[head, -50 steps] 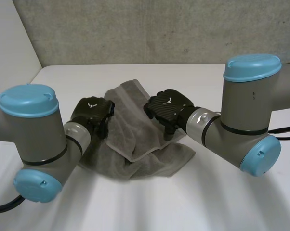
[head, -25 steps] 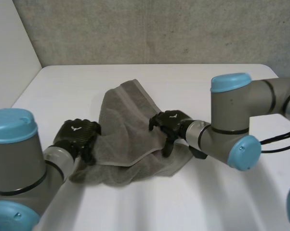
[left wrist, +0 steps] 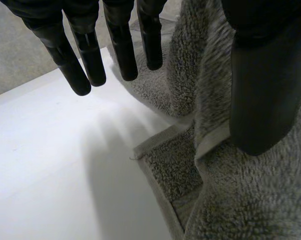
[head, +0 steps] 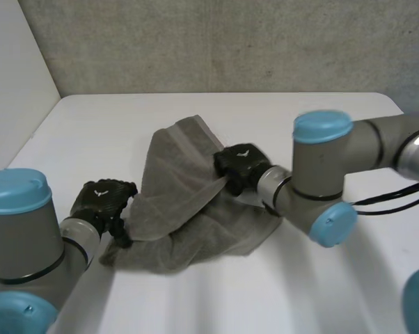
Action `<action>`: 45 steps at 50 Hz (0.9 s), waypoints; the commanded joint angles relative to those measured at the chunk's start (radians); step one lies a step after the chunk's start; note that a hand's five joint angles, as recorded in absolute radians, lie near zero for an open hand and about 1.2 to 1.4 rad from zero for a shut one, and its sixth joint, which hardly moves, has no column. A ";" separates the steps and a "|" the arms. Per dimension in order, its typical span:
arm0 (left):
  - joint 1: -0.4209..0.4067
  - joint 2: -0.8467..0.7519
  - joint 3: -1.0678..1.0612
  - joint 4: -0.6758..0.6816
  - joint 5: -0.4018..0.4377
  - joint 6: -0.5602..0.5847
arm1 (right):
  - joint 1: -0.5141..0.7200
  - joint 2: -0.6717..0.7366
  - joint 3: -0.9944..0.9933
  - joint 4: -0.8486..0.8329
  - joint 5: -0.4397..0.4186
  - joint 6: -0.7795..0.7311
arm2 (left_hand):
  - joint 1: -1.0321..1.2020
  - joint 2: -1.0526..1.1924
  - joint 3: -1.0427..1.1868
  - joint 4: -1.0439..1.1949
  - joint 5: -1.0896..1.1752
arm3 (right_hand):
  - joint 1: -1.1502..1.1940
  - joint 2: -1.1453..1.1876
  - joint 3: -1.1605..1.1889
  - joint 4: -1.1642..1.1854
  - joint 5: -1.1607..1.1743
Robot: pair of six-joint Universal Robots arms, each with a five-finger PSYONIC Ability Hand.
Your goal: Fold the towel.
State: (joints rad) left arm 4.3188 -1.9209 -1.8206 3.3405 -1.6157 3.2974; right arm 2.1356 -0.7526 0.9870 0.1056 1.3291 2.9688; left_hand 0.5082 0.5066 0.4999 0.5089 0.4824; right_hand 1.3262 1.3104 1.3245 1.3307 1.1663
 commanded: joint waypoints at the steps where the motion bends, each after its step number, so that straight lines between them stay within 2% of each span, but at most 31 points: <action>1: -0.001 -0.066 0.075 0.011 0.028 -0.005 | -0.098 -0.187 0.145 -0.004 0.041 -0.028 | -0.104 -0.102 -0.096 -0.105 -0.253 | 0.070 0.086 0.072 0.066 0.055; 9: -0.005 -0.078 0.118 0.004 0.077 -0.074 | -0.194 -0.326 0.295 -0.001 0.033 -0.117 | -0.104 -0.102 -0.096 -0.105 -0.253 | 0.070 0.086 0.072 0.066 0.055; 16: -0.028 -0.076 0.135 -0.004 0.213 -0.176 | -0.240 -0.376 0.389 -0.006 0.041 -0.131 | -0.092 -0.091 -0.084 -0.093 -0.241 | 0.070 0.086 0.072 0.066 0.055; 19: -0.039 -0.081 0.139 -0.010 0.235 -0.186 | -0.269 -0.396 0.416 -0.012 0.042 -0.131 | -0.083 -0.082 -0.075 -0.084 -0.232 | 0.070 0.086 0.072 0.066 0.055; 29: -0.039 -0.092 0.130 -0.069 0.235 -0.177 | -0.348 -0.435 0.463 -0.041 0.032 -0.132 | -0.063 -0.061 -0.055 -0.063 -0.212 | 0.070 0.086 0.072 0.066 0.055; 45: -0.028 -0.154 0.196 -0.065 0.227 -0.174 | -0.362 -0.488 0.496 -0.033 0.027 -0.166 | -0.010 -0.008 -0.002 -0.011 -0.159 | 0.070 0.086 0.072 0.066 0.055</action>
State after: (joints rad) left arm 4.2890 -2.0388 -1.6730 3.2711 -1.3885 3.1233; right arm 1.7716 -1.2235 1.4616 0.0699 1.3561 2.8186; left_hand 0.5437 0.5304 0.5397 0.5383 0.5476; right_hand 1.3275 1.3106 1.3340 1.3307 1.1663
